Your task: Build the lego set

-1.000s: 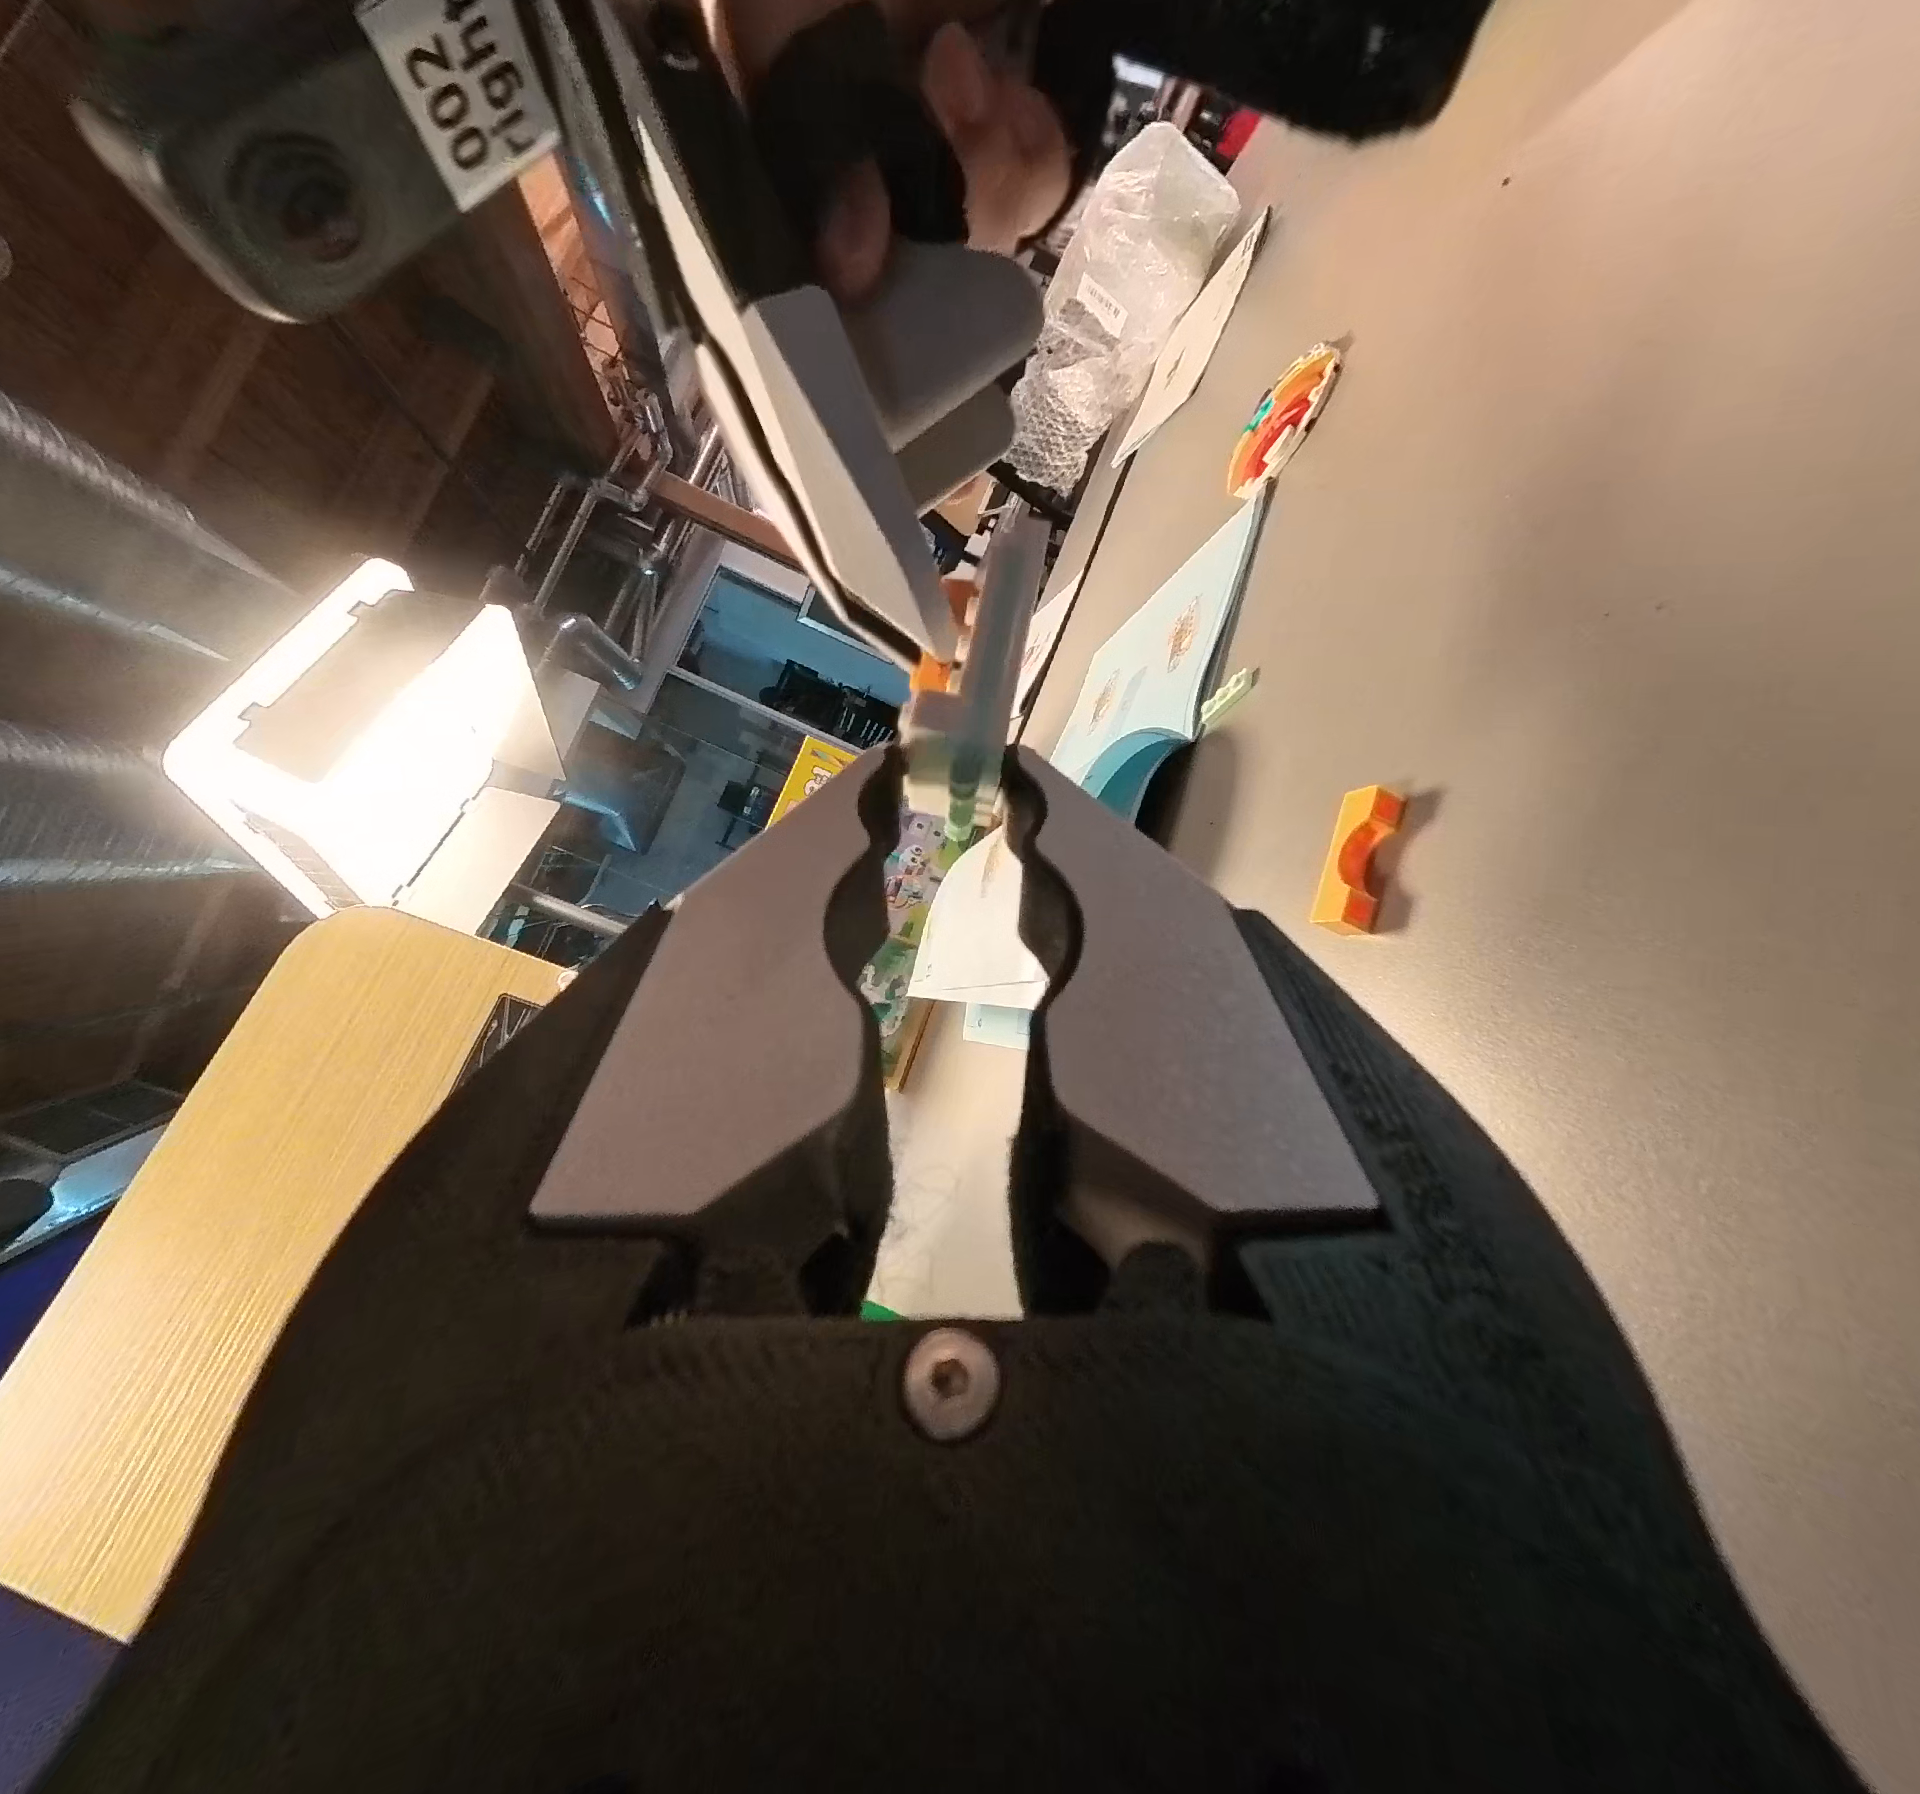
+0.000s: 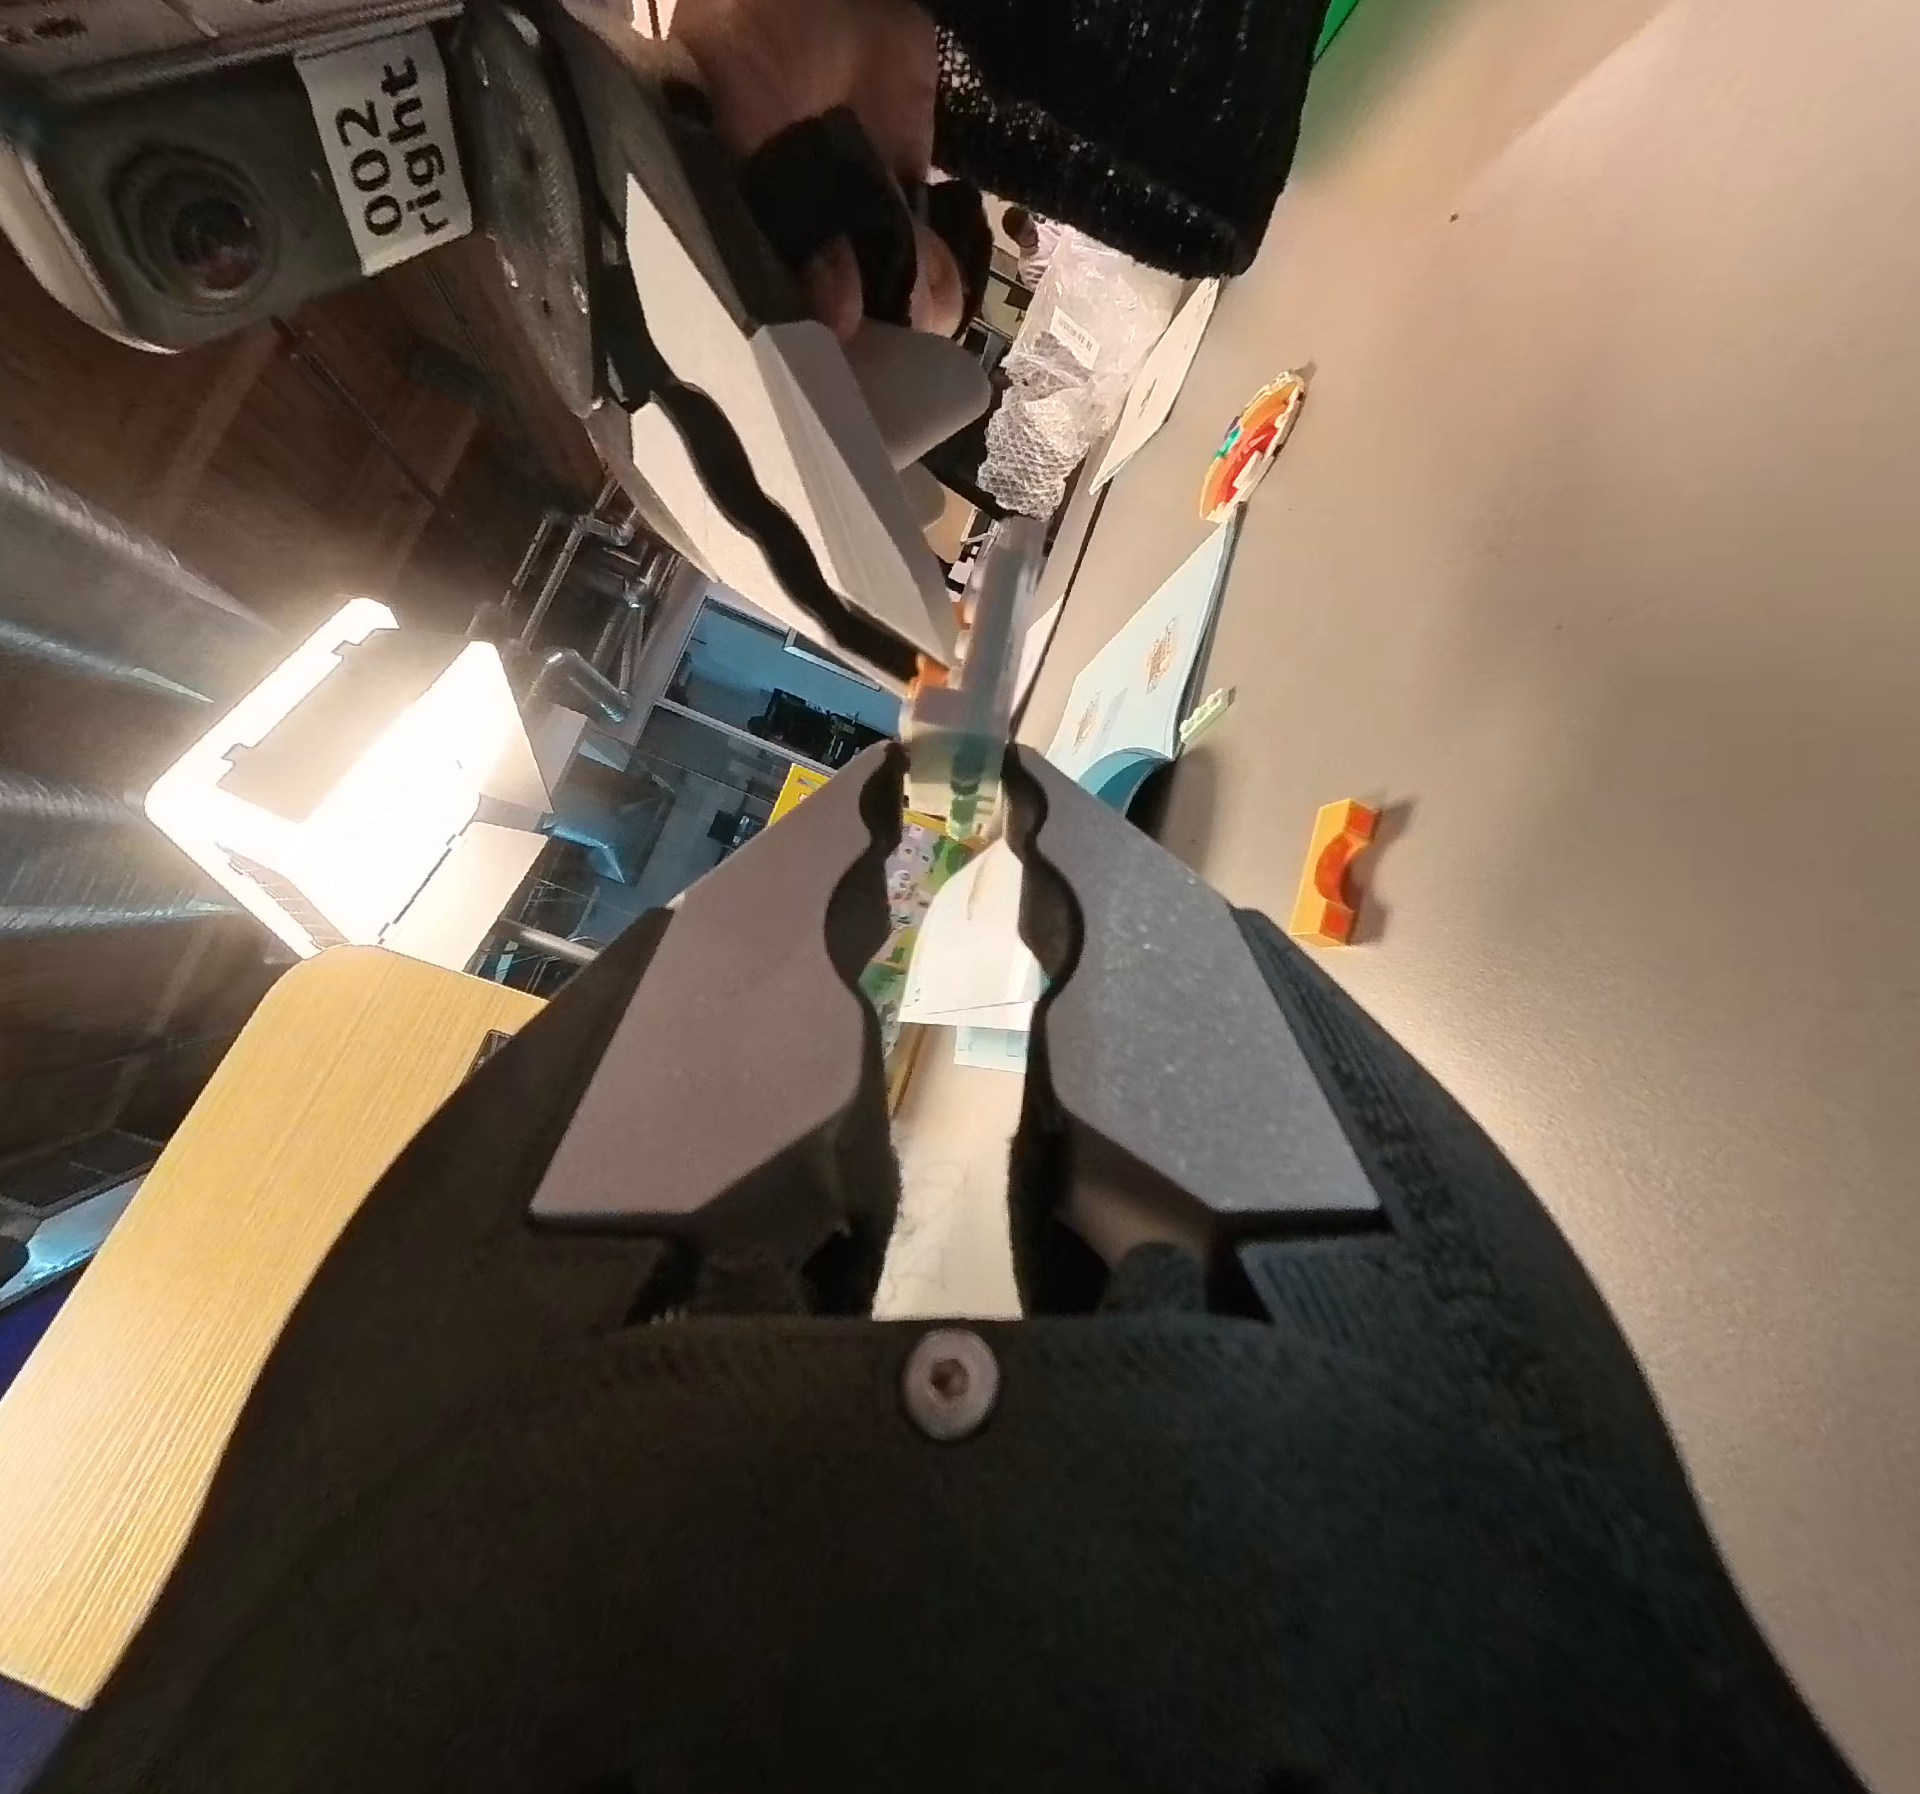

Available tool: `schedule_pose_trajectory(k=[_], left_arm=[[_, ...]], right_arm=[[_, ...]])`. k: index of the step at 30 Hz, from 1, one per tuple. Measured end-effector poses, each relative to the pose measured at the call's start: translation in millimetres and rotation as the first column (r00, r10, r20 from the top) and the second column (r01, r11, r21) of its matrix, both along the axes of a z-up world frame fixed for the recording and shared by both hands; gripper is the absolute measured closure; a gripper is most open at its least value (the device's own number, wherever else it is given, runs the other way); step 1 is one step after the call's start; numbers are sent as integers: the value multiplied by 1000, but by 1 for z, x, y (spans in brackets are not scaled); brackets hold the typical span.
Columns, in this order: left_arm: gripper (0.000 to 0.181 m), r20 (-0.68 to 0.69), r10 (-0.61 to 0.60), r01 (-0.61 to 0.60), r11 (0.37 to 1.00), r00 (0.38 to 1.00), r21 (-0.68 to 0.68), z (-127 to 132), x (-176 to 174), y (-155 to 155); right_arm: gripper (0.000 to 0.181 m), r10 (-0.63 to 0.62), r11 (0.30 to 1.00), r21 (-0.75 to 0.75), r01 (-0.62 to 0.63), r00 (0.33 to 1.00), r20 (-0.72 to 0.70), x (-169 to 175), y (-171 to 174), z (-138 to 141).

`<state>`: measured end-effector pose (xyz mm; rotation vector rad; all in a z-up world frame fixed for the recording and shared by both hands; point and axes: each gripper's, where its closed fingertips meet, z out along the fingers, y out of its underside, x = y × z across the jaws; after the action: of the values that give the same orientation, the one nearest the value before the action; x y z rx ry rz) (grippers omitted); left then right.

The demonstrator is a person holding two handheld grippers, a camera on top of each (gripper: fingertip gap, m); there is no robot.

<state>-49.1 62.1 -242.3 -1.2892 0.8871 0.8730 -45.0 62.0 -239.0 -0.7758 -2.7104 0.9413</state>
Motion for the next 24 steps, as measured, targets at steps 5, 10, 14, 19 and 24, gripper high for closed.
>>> schedule_pose_trajectory(k=[5,10,14,19,24], left_arm=[[163,1,5,-5,1000,1000,0,0,-1,0],[163,7,15,-15,1000,1000,1,0,-3,0],[163,21,48,-48,999,999,-6,0,-10,3],[163,25,56,-56,998,998,-12,-1,-11,4],[163,35,57,-56,998,998,-16,-1,-11,4]], right_arm=[[169,-4,1000,0,4,1000,-29,-1,0,2],[158,-4,1000,16,6,991,-131,-2,3,11],[121,66,990,137,-16,927,-368,-2,-2,16],[108,280,829,551,98,780,-560,-9,7,-8],[134,324,712,660,239,722,-612,-17,20,-17]])
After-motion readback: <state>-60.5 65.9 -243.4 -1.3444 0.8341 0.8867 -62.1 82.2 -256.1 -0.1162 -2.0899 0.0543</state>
